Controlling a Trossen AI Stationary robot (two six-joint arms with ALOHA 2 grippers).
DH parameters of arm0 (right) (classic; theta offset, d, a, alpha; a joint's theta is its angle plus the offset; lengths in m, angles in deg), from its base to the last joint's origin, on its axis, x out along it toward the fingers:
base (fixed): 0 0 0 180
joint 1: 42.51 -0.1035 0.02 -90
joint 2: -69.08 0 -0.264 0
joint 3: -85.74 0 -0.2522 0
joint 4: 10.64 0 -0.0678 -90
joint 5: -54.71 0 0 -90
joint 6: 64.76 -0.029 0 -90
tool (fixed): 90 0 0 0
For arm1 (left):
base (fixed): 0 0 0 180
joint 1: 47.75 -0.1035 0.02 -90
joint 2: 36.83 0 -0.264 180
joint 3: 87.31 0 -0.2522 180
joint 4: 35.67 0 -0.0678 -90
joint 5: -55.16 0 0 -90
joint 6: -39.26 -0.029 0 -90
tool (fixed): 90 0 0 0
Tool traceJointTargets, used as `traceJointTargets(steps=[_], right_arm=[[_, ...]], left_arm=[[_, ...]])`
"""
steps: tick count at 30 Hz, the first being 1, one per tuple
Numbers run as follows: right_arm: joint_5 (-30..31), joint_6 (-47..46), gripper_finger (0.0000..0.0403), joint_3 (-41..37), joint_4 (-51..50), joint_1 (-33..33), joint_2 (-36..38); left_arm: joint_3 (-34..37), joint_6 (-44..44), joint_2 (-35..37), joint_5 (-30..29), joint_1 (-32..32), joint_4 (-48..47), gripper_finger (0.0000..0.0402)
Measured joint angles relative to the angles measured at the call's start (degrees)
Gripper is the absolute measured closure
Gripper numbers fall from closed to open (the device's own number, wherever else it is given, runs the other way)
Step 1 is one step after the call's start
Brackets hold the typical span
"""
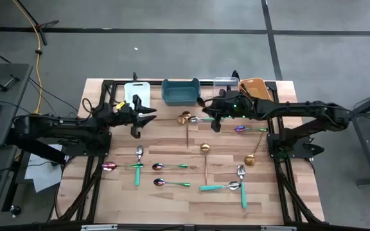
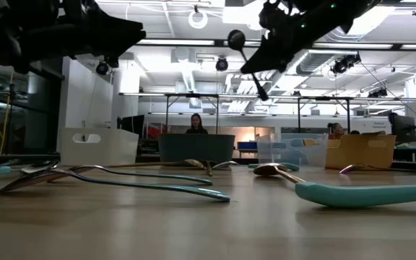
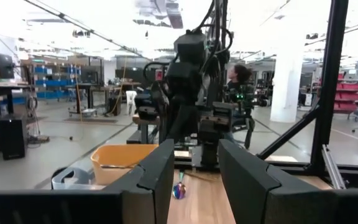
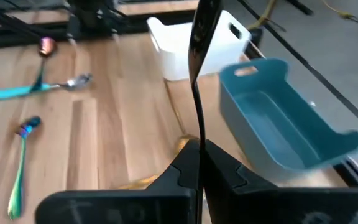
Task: Sort silverware by color (type)
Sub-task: Put the black spoon into the yellow bin
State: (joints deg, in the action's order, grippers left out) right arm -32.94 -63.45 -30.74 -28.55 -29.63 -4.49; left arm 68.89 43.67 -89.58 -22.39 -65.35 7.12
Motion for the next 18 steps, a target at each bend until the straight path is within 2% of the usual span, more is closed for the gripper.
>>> traceJointTargets(steps=[7, 10, 13, 18], right_arm=[[4.8, -0.82, 0.0402, -0.04, -9.43, 0.0, 5.68], [5.82, -1.66, 0.0402, -4.14, -7.02, 0.1, 8.91], [6.16, -4.14, 0.0402, -11.65, -2.98, 0.73, 13.85], [6.16, -8.16, 0.0402, -20.49, 6.32, 1.8, 21.95]], left_arm=[[-0.01, -0.64, -0.09, -0.9, 0.0, -0.85, 0.0284], [-0.01, -1.07, -0.09, -0.94, 0.0, -1.33, 0.0284], [-0.01, -1.48, -0.09, -0.95, 0.0, -1.35, 0.0284], [-0.03, -3.04, -0.09, -0.98, 0.0, -1.07, 0.0284]])
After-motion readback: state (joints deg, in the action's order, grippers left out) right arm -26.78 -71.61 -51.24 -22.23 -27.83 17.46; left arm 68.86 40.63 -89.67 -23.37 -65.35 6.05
